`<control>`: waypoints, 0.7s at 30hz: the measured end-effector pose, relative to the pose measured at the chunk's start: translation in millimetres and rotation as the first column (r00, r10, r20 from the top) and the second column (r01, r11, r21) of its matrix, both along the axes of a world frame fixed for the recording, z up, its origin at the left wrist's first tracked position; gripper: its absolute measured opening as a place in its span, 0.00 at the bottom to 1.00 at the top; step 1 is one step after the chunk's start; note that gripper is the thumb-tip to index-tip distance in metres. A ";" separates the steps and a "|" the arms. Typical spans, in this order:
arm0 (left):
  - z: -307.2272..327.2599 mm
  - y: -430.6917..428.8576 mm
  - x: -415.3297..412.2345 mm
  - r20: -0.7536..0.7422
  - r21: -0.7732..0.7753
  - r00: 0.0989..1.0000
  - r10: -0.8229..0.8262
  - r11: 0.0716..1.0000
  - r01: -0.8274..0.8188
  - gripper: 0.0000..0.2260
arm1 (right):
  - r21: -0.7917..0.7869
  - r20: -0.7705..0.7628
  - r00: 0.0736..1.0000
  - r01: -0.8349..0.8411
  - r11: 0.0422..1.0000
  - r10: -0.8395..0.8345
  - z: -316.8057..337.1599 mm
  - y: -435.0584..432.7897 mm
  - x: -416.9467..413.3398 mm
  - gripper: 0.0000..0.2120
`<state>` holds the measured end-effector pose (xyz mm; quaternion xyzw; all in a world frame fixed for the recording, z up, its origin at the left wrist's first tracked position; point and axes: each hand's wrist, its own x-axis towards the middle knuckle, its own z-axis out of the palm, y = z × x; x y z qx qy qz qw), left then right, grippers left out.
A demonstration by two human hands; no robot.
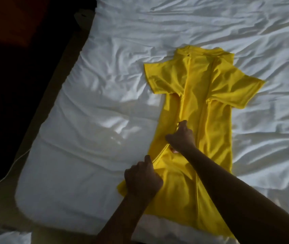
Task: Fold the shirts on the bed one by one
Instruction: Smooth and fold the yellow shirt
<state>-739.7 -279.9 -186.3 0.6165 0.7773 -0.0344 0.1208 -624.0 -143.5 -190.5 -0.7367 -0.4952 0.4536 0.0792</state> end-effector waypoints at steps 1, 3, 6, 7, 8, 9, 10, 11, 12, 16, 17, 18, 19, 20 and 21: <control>-1.4 -9.6 0.0 0.000 0.024 1.000 -0.027 0.999 0.027 0.20 | -0.020 -0.025 0.999 0.027 0.999 -0.028 -3.3 -12.8 -1.5 0.26; 1.8 -27.5 -0.5 0.001 0.042 0.997 -0.082 0.996 0.082 0.21 | -0.059 -0.063 0.993 0.098 0.993 -0.102 -8.3 -36.7 -3.3 0.21; 8.1 -46.8 7.1 0.051 -0.001 0.986 -0.160 0.987 0.160 0.20 | -0.123 -0.091 0.987 0.121 0.985 -0.133 -8.5 -65.0 -1.2 0.10; 11.0 -51.7 10.7 0.075 0.000 0.981 -0.176 0.984 0.177 0.19 | -0.146 -0.102 0.987 0.106 0.984 -0.122 -7.0 -73.8 0.1 0.07; 13.9 -56.2 13.4 0.100 0.004 0.978 -0.184 0.983 0.184 0.17 | -0.156 -0.109 0.988 0.096 0.983 -0.113 -7.6 -82.0 2.4 0.07; 17.0 -60.1 15.1 0.123 0.026 0.977 -0.175 0.985 0.173 0.13 | -0.142 -0.108 0.987 0.105 0.984 -0.121 -7.8 -89.2 4.2 0.06; 18.9 -63.9 14.7 0.154 0.061 0.978 -0.139 0.989 0.131 0.10 | -0.101 -0.104 0.982 0.146 0.984 -0.156 -8.6 -95.5 5.4 0.06; 18.3 -67.7 12.4 0.196 0.098 0.976 -0.100 0.992 0.082 0.05 | -0.054 -0.097 0.974 0.202 0.978 -0.206 -9.4 -100.7 6.4 0.08; 15.4 -70.6 8.5 0.241 0.134 0.969 -0.057 0.991 0.025 0.03 | -0.023 -0.097 0.962 0.256 0.966 -0.257 -9.2 -105.1 6.9 0.11; 1.0 -77.1 -9.3 0.315 0.045 0.944 0.098 0.992 -0.118 0.12 | -0.128 -0.126 0.956 0.251 0.960 -0.266 -6.9 -128.2 -1.8 0.23; -0.6 -77.0 -12.0 0.342 0.016 0.931 0.127 0.990 -0.141 0.13 | -0.127 -0.136 0.955 0.246 0.961 -0.262 -5.3 -134.0 -4.7 0.22; -2.2 -77.3 -14.0 0.381 0.013 0.914 0.138 0.988 -0.155 0.13 | -0.106 -0.150 0.948 0.265 0.958 -0.279 -5.4 -139.6 -6.2 0.20; -2.5 -78.3 -14.8 0.415 0.016 0.900 0.132 0.988 -0.152 0.13 | -0.066 -0.166 0.939 0.295 0.953 -0.302 -4.9 -144.2 -6.6 0.18; -1.4 -79.0 -14.8 0.445 0.024 0.888 0.117 0.990 -0.142 0.12 | -0.020 -0.179 0.928 0.328 0.944 -0.326 -4.5 -148.3 -5.4 0.17; -0.2 -79.6 -14.3 0.467 0.024 0.878 0.103 0.991 -0.130 0.12 | 0.020 -0.179 0.920 0.356 0.934 -0.347 -3.9 -152.6 -3.7 0.15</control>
